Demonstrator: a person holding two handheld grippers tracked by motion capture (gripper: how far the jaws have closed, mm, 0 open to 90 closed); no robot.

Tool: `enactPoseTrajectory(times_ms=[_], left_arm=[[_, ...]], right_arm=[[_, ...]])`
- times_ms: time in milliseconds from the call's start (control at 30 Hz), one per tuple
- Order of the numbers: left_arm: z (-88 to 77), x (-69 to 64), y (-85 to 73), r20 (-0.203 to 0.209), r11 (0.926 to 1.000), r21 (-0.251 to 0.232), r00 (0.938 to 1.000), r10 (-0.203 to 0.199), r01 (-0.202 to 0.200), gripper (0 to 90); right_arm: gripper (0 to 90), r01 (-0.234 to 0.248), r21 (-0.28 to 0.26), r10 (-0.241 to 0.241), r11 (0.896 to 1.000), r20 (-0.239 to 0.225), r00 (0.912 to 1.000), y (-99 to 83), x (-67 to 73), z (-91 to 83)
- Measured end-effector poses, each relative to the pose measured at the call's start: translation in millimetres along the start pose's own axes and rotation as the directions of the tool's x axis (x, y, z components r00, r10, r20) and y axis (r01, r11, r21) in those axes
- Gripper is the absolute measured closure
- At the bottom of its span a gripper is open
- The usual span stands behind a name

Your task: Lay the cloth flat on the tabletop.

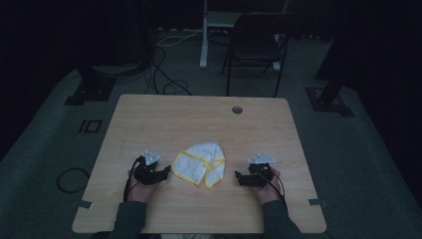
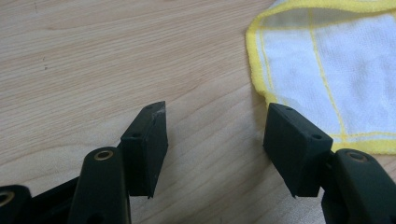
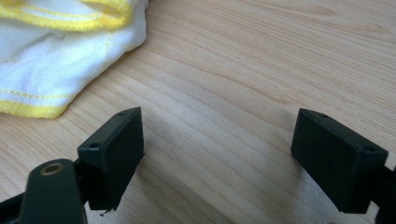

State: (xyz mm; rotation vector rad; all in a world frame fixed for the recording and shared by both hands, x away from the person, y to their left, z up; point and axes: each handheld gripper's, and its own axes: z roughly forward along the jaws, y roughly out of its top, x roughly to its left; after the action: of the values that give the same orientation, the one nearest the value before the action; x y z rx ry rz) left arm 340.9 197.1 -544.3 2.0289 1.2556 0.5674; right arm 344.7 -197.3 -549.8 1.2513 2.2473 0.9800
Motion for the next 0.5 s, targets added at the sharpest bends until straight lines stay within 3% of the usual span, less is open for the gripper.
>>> enactPoseTrajectory(times_ms=[333,433,500], left_arm=[[0.7,-2.3,1.0,0.002,1.0000,0.000,1.0000,0.000,0.000,42.7],[0.4,-3.3,1.6,0.003,1.0000,0.005,1.0000,0.001,-0.001,44.1],[0.3,-3.4,1.8,0.004,1.0000,0.006,1.0000,0.001,-0.001,44.6]], right_arm=[[18.9,-0.001,0.007,0.001,1.000,-0.003,1.0000,2.0,1.9,0.7],[22.7,0.003,0.010,-0.002,1.000,-0.008,1.0000,2.8,2.8,0.1],[30.7,0.006,0.011,-0.006,1.000,-0.009,0.9999,3.6,3.6,-1.3]])
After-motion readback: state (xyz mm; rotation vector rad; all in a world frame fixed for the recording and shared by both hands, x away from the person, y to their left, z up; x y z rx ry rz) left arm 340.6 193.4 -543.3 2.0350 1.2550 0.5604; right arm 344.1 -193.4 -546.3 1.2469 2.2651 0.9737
